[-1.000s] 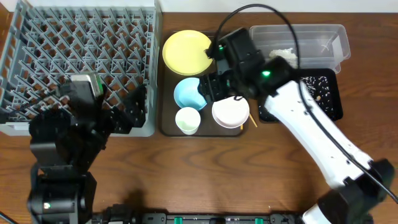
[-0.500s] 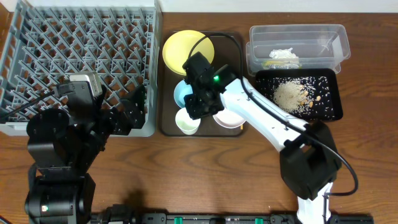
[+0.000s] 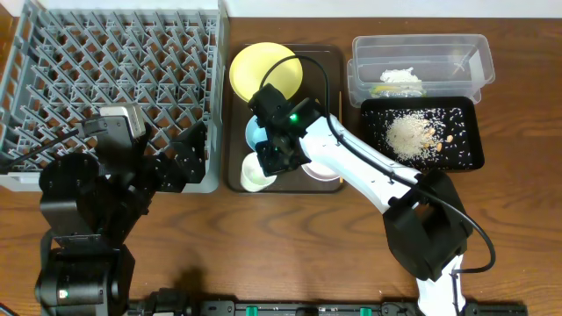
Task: Sort waste into correct bins and load items into the dishwasher
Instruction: 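Grasp the white cup with the right gripper and lift it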
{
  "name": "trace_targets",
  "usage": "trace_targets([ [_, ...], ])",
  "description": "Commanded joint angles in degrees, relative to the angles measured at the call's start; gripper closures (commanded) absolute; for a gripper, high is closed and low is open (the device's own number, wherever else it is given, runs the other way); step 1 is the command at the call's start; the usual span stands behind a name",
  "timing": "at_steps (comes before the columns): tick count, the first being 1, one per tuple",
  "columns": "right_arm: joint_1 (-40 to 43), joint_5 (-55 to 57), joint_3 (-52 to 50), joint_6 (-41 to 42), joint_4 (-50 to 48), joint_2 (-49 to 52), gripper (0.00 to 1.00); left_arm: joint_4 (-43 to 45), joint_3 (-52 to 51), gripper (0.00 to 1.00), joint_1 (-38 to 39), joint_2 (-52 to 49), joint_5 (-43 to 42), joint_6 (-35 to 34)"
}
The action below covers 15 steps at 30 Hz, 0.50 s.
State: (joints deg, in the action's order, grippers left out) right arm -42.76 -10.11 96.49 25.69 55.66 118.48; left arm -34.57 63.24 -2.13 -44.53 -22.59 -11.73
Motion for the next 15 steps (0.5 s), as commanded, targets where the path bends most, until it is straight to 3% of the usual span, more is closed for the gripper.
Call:
trace_targets([
  [1, 0.0, 1.3, 0.3, 0.4, 0.1, 0.7, 0.99, -0.1, 1.2, 0.00, 0.2, 0.1, -1.0, 1.0],
  [11, 3.1, -4.7, 0.4, -1.1, 0.4, -2.3, 0.99, -0.2, 1.2, 0.00, 0.2, 0.1, -1.0, 0.7],
  [15, 6.0, -9.3, 0.4, -2.8, 0.3, -5.9, 0.99, -1.1, 1.2, 0.00, 0.2, -0.5, -1.0, -4.7],
])
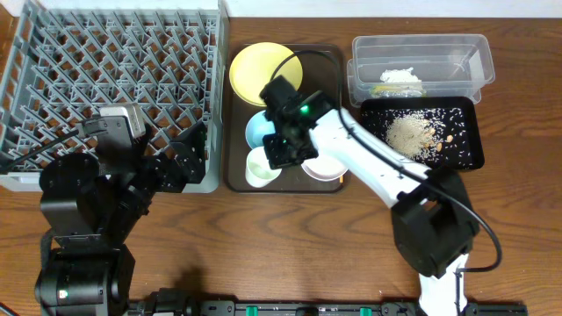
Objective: Sort waste into correct bins and load items into the dishwasher
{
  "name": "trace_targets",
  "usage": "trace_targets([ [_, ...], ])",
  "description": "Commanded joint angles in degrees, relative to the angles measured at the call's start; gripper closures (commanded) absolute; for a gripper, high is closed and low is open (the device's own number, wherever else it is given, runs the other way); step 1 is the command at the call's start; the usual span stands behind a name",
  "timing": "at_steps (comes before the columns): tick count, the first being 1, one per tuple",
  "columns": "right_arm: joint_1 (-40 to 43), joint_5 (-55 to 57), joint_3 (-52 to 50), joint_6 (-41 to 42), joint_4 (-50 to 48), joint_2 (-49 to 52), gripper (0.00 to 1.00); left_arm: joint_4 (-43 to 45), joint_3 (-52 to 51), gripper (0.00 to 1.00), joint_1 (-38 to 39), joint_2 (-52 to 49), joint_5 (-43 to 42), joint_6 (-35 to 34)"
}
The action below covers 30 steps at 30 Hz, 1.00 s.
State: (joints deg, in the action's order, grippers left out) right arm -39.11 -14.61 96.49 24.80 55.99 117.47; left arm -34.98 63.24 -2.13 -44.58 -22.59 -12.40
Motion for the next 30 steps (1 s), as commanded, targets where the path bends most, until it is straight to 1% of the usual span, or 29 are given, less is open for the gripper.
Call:
trace_targets([
  [1, 3.5, -6.4, 0.4, -2.7, -0.2, -6.1, 0.99, -1.1, 1.2, 0.00, 0.2, -0.9, -1.0, -6.1],
  [4, 6.9, -11.7, 0.4, -4.8, -0.8, -9.2, 0.99, -2.6, 1.1, 0.00, 0.2, -2.8, -2.6, -12.2],
  [8, 12.9, -22.4, 0.4, -8.5, -1.9, -12.5, 0.99, -2.0, 1.1, 0.00, 0.2, -6.5, -11.9, -15.2],
  [11, 17.6, -34.0, 0.4, -13.3, -4.2, -13.3, 0.99, -0.6, 1.1, 0.00, 0.2, -10.4, -19.4, -19.8],
  [14, 20.5, -43.3, 0.2, -16.4, -6.6, -13.1, 0.99, 3.5, 1.1, 0.00, 0.2, -14.7, -30.0, -22.5],
  [18, 21.9, -50.7, 0.1, -20.0, -7.7, -12.8, 0.99, 11.7, 1.1, 0.00, 0.2, -21.0, -44.4, -28.1],
  [20, 21.9, -53.6, 0.1, -21.7, -8.7, -12.8, 0.99, 14.1, 1.1, 0.00, 0.2, -23.4, -49.0, -29.1],
  [25, 21.9, -60.8, 0.1, -22.1, -14.6, -12.8, 0.99, 14.3, 1.0, 0.00, 0.2, -28.5, -56.1, -29.1],
  [30, 21.8, -60.9, 0.1, -21.7, -15.5, -12.8, 0.99, 14.4, 1.0, 0.00, 0.2, -30.6, -56.8, -29.1],
])
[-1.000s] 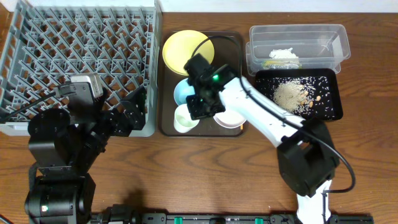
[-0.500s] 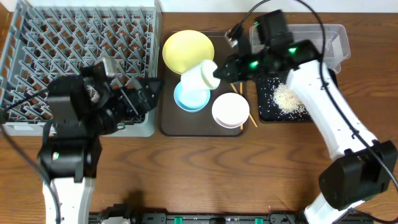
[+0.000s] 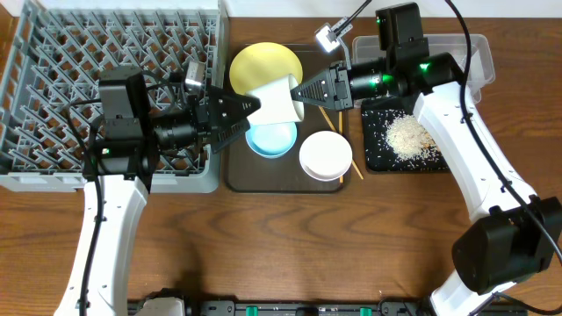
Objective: Sort waste into correct bins and load items into the dishwasher
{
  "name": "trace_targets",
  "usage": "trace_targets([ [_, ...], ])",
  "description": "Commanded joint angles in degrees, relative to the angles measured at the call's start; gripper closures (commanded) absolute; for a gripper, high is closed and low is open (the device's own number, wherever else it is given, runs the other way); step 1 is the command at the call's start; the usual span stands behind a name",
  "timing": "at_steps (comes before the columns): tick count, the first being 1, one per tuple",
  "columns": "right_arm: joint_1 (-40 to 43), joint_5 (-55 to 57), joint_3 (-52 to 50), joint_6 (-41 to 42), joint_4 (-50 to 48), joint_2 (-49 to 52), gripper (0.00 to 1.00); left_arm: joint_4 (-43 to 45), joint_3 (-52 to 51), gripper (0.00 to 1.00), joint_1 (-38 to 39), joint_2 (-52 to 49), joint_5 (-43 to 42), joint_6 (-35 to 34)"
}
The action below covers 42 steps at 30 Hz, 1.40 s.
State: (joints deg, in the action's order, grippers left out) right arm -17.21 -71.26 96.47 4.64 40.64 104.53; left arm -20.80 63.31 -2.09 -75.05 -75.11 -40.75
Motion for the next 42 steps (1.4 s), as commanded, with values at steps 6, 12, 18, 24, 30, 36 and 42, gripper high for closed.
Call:
trace_targets([
  [6, -1.9, -3.8, 0.1, -1.5, -1.1, 0.2, 0.99, 0.6, 1.0, 0.01, 0.2, -0.1, -5.5, -0.7],
  [12, -4.8, -0.1, 0.1, 1.4, -3.0, 1.3, 0.99, 0.6, 1.0, 0.04, 0.2, -0.1, -6.8, -0.7],
  [18, -6.7, 1.9, 0.1, 6.4, -7.8, 1.9, 0.99, 0.6, 1.0, 0.14, 0.2, -0.1, -8.1, -0.7],
  [24, -7.3, 5.4, 0.1, 7.3, -7.8, 1.9, 0.99, 0.6, 1.0, 0.27, 0.2, -0.1, -8.0, -0.7],
  [30, -8.0, 5.4, 0.1, 7.3, -7.5, 1.9, 0.99, 0.7, 1.0, 0.34, 0.2, -0.1, -6.3, -0.2],
  [36, -8.5, 5.5, 0.1, 6.8, -5.8, 1.9, 0.99, 1.8, 1.0, 0.34, 0.2, -0.1, -3.3, 0.0],
  [42, -8.3, 5.5, 0.1, 6.4, -5.5, 1.9, 0.87, 5.1, 1.0, 0.34, 0.2, -0.1, -3.3, -0.1],
])
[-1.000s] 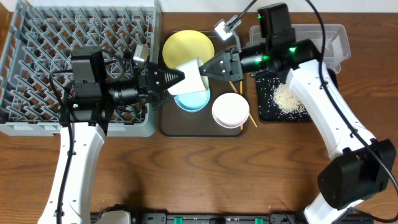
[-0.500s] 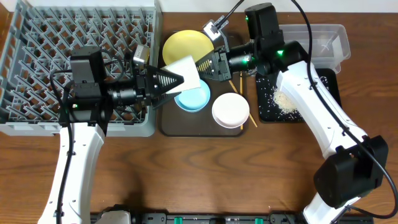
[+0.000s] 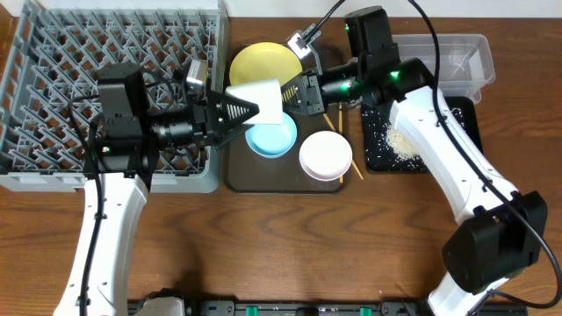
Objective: Sort waste into correct bins and load items into the dishwasher
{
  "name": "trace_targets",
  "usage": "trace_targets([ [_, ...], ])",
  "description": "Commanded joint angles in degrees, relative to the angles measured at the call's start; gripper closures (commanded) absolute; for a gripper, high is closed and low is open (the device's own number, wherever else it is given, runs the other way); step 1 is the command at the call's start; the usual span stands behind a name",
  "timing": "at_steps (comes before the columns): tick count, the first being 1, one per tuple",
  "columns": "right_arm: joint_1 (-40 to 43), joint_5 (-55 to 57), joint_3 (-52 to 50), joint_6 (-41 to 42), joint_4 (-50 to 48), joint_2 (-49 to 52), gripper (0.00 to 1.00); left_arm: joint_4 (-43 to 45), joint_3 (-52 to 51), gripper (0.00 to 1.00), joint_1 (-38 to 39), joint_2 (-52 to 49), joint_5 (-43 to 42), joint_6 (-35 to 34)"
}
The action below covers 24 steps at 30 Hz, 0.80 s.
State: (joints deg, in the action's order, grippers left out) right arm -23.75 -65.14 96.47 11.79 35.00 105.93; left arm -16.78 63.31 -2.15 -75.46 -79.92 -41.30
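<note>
A white cup (image 3: 260, 98) hangs on its side above the brown tray (image 3: 283, 180), between the two arms. My right gripper (image 3: 294, 93) is shut on its right end. From the left, my left gripper (image 3: 242, 110) reaches in, and one dark finger (image 3: 235, 110) lies over the cup's left part. It looks open, and nothing shows it clamped. On the tray lie a yellow plate (image 3: 262, 61), a blue bowl (image 3: 272, 140) and a white bowl (image 3: 325, 156). The grey dish rack (image 3: 53, 105) stands at the left.
Thin chopsticks (image 3: 337, 119) lie on the tray's right side. A clear bin (image 3: 448, 54) with scraps stands at the back right. In front of it, a black tray (image 3: 413, 147) of crumbs sits partly under my right arm.
My right gripper has moved the white cup a little to the left. The cup now overlaps my left gripper's fingers, where before it only met their tips. The left arm has hardly moved.
At first my right gripper was low over the tray at the small cups and bowls, while my left arm was folded by the rack. Later the right held the white cup above the tray with the left gripper reaching toward it. Now the cup sits at the left fingers.
</note>
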Motion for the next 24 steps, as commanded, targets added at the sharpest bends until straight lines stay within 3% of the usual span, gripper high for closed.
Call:
trace_targets([
  [1, -1.8, -0.7, 0.1, -0.7, 0.2, 0.5, 0.82, 1.9, 1.0, 0.34, 0.2, 0.3, 1.5, 0.5],
  [4, -1.6, -0.6, 0.1, -0.7, 0.2, 0.5, 0.63, 5.3, 1.0, 0.37, 0.2, 0.3, 1.6, 0.5],
  [6, -1.2, -0.6, 0.1, -0.7, 0.2, 0.5, 0.60, 7.6, 1.0, 0.38, 0.2, 0.3, 1.6, 0.5],
  [8, -0.7, -0.7, 0.1, -0.7, 0.2, 0.5, 0.65, 9.3, 1.0, 0.39, 0.2, 0.3, 1.6, 0.5],
  [11, -0.6, -0.7, 0.1, -0.7, 0.4, 0.5, 0.80, 9.6, 1.0, 0.39, 0.2, 0.3, 1.6, 0.5],
  [18, -0.7, -0.6, 0.1, -0.7, 0.5, 0.5, 0.88, 9.6, 1.0, 0.39, 0.2, 0.3, 1.5, 0.8],
  [24, -0.7, -0.1, 0.1, -0.7, 0.7, 0.5, 0.88, 9.6, 1.0, 0.39, 0.2, 0.3, 1.5, 1.6],
])
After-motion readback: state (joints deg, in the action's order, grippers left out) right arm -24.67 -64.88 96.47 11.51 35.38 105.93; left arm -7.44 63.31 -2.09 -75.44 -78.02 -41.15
